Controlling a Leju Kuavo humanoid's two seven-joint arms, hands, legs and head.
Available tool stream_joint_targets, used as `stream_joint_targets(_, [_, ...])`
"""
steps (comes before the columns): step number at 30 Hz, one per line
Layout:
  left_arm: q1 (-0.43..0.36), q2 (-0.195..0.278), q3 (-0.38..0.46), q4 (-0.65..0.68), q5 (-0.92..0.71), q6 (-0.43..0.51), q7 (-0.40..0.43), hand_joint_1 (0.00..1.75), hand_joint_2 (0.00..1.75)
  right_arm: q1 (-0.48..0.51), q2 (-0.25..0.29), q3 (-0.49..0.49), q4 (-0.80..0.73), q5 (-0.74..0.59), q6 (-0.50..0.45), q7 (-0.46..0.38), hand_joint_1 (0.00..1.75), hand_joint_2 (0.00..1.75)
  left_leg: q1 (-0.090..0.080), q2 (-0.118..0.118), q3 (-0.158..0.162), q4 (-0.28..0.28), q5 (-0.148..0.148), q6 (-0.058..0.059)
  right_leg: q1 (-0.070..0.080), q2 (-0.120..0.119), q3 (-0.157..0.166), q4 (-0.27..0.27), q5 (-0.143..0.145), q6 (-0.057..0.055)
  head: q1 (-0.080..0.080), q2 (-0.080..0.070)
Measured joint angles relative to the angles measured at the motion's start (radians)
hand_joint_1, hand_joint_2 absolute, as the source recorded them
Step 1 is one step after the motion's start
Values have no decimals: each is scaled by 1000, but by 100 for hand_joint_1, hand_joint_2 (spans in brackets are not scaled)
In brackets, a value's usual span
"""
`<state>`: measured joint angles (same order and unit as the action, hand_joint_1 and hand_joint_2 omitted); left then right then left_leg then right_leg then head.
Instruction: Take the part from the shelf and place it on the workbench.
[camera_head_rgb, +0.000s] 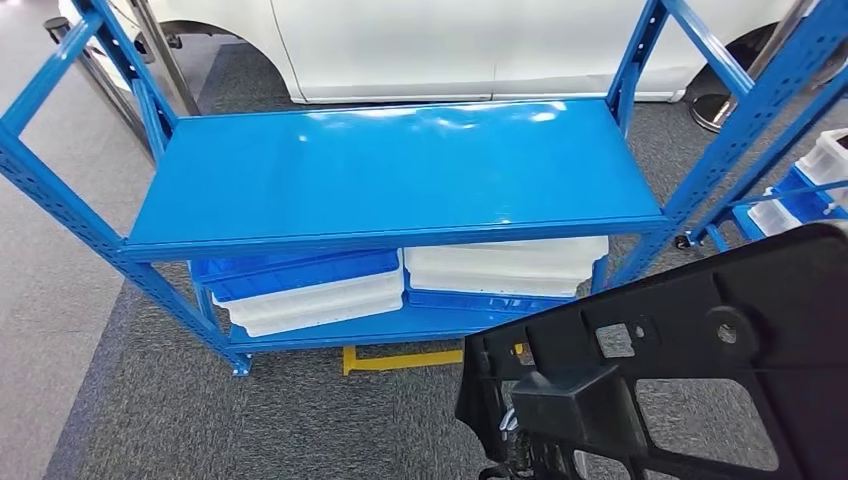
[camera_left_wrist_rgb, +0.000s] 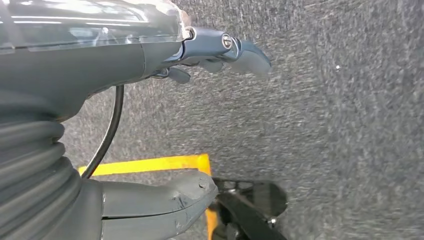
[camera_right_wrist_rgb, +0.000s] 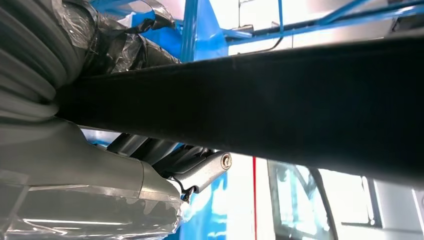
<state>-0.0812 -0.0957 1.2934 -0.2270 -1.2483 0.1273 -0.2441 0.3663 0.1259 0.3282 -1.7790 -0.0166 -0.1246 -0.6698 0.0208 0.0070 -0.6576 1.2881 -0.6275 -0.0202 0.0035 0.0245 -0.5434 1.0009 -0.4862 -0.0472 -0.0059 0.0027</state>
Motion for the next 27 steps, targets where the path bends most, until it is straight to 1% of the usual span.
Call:
stream_joint_targets(1, [0,2,0,0,3,-1,2,0,175,2,3,-4,1,0,5,0,175,175,0,-2,26,-28,21,2,1,12,-9,6,4,2,0,0])
stream_joint_targets(2, [0,4,0,0,7,-2,4,0,175,3,6,-8,2,1,8,-1,175,175,0,-10,67,-88,49,5,1,24,-17,13,6,4,0,0])
stream_joint_targets(3, [0,6,1,0,11,-4,5,0,175,4,9,-12,4,2,11,-1,175,175,0,-29,112,-160,68,11,1,35,-26,20,8,6,0,0])
stream_joint_targets(4, [0,9,1,0,15,-5,7,0,175,3,13,-15,7,4,12,-1,175,175,0,-48,147,-220,83,14,1,46,-34,28,10,10,0,0])
stream_joint_targets(5, [0,11,1,0,19,-6,9,0,175,2,16,-18,10,6,13,-1,175,175,-1,-63,168,-258,87,17,1,55,-40,35,12,14,0,0])
stream_joint_targets(6, [1,13,2,0,23,-6,11,0,175,1,19,-21,14,7,14,-2,175,175,-1,-72,174,-274,85,19,1,64,-46,38,16,20,0,0])
stream_joint_targets(7, [1,14,2,0,27,-6,13,0,175,0,22,-25,18,8,13,-2,175,175,-2,-66,173,-277,88,20,2,74,-51,39,21,28,0,0])
stream_joint_targets(8, [1,14,3,0,30,-7,15,0,175,0,24,-28,21,8,13,-3,175,175,1,-55,171,-282,92,25,1,82,-54,40,24,34,0,0])
stream_joint_targets(9, [0,14,3,0,32,-7,17,0,175,0,26,-32,25,8,12,-3,175,175,3,-44,169,-285,96,32,2,75,-60,46,19,40,1,0])
stream_joint_targets(10, [0,14,4,0,33,-8,18,0,175,0,28,-35,28,8,11,-3,175,175,6,-31,168,-289,101,39,2,57,-72,69,2,46,2,0])
stream_joint_targets(11, [1,14,4,0,33,-8,19,0,175,-1,30,-38,32,7,11,-3,175,175,8,-17,165,-292,106,45,0,33,-92,112,-27,51,3,0])
stream_joint_targets(12, [3,15,6,0,34,-9,20,0,175,-2,31,-39,36,7,11,-4,175,175,6,-4,163,-293,108,49,-3,7,-120,173,-63,56,4,0])
stream_joint_targets(13, [5,16,7,0,34,-9,20,0,175,-3,32,-41,40,7,11,-4,175,175,5,10,160,-292,109,50,-7,-7,-149,241,-97,62,5,0])
stream_joint_targets(14, [7,17,9,0,34,-9,21,0,175,-3,33,-42,44,7,11,-4,175,175,4,24,158,-292,109,50,-12,-14,-170,294,-116,66,5,0])
stream_joint_targets(15, [8,17,10,0,34,-9,22,0,175,-3,33,-42,48,7,11,-4,175,175,4,38,157,-291,109,49,-17,-19,-176,316,-117,70,5,0])
stream_joint_targets(16, [8,18,10,0,34,-9,22,0,175,-3,34,-43,51,7,11,-4,175,175,5,51,158,-291,109,48,-21,-23,-160,297,-98,73,5,0])
stream_joint_targets(17, [7,18,11,0,34,-9,22,0,175,-2,34,-44,54,6,12,-4,175,175,5,62,160,-291,108,46,-24,-32,-127,242,-66,74,5,0])
stream_joint_targets(18, [6,18,11,0,34,-9,22,0,175,-2,35,-45,55,6,12,-4,175,175,6,72,163,-291,106,43,-25,-51,-85,167,-36,73,5,0])
stream_joint_targets(19, [6,18,11,0,34,-9,22,0,175,-3,36,-46,56,5,13,-4,175,175,4,80,166,-290,103,38,-20,-77,-49,100,-15,69,5,0])
stream_joint_targets(20, [5,18,11,0,35,-9,22,0,175,-3,37,-47,56,4,13,-4,175,175,2,89,168,-290,102,32,-14,-99,-28,56,-5,62,4,0])
stream_joint_targets(21, [6,18,12,0,35,-10,22,0,175,-3,39,-49,57,3,13,-4,175,175,-1,98,169,-289,101,26,-9,-113,-21,35,-6,55,4,0])
stream_joint_targets(22, [5,18,12,0,36,-10,22,0,175,-3,40,-51,59,2,13,-4,175,175,-4,108,170,-289,100,20,-3,-111,-23,33,-7,49,4,0])
stream_joint_targets(23, [4,18,12,0,36,-11,22,0,175,-2,41,-53,60,1,13,-4,175,175,-4,119,171,-291,100,14,-3,-99,-27,32,-6,41,4,0])
stream_joint_targets(24, [3,19,12,0,36,-13,22,0,175,-1,43,-55,61,1,13,-4,175,175,-3,115,172,-288,94,9,-5,-87,-28,28,-3,34,4,0])
stream_joint_targets(25, [2,20,12,0,35,-15,22,0,175,0,45,-57,63,0,15,-4,175,175,0,95,166,-272,79,5,-6,-75,-29,24,1,26,4,0])
stream_joint_targets(26, [2,21,12,0,34,-17,23,0,175,0,47,-59,64,0,17,-4,175,175,2,67,151,-237,54,3,-9,-63,-30,20,5,18,4,0])
stream_joint_targets(27, [3,22,12,0,34,-18,23,0,175,-1,50,-61,65,0,18,-4,175,175,3,33,125,-180,20,3,-10,-51,-31,18,7,12,4,0])
